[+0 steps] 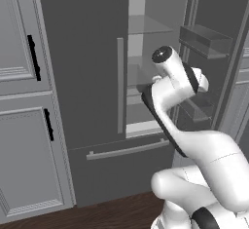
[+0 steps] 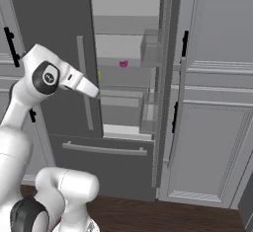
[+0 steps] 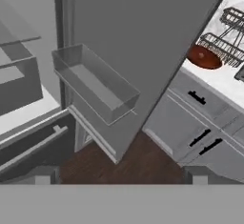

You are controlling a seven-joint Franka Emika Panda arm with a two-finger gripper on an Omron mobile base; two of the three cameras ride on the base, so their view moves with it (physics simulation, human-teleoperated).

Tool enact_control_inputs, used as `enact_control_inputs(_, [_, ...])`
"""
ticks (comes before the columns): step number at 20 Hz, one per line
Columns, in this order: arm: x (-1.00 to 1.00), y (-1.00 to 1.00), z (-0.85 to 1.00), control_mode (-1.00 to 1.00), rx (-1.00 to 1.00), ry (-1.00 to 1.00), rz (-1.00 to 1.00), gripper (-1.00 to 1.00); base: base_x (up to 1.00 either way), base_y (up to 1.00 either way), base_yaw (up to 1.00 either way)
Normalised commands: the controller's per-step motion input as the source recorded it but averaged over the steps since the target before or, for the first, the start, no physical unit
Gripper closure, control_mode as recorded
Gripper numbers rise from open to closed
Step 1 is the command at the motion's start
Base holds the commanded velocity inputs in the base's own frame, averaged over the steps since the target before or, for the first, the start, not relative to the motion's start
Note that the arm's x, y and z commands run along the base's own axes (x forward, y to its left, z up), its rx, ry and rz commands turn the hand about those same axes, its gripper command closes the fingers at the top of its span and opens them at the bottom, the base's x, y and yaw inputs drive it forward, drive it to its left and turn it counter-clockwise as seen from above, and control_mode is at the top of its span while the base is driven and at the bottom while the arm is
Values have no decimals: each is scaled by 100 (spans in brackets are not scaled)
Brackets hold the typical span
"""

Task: Grab a lemon wedge from the fridge and one ice cube from the ice bowl, and put them in the glass of lemonade.

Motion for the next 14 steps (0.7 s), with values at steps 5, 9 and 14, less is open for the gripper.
enact_control_inputs(5, [5, 33, -5, -100, 32, 2, 87, -100, 0, 0, 0])
enact_control_inputs(9, [7, 21, 21, -100, 10, -6, 32, -100, 0, 0, 0])
enact_control_inputs(14, [40, 58, 1, -100, 1, -9, 0, -100, 0, 0, 0])
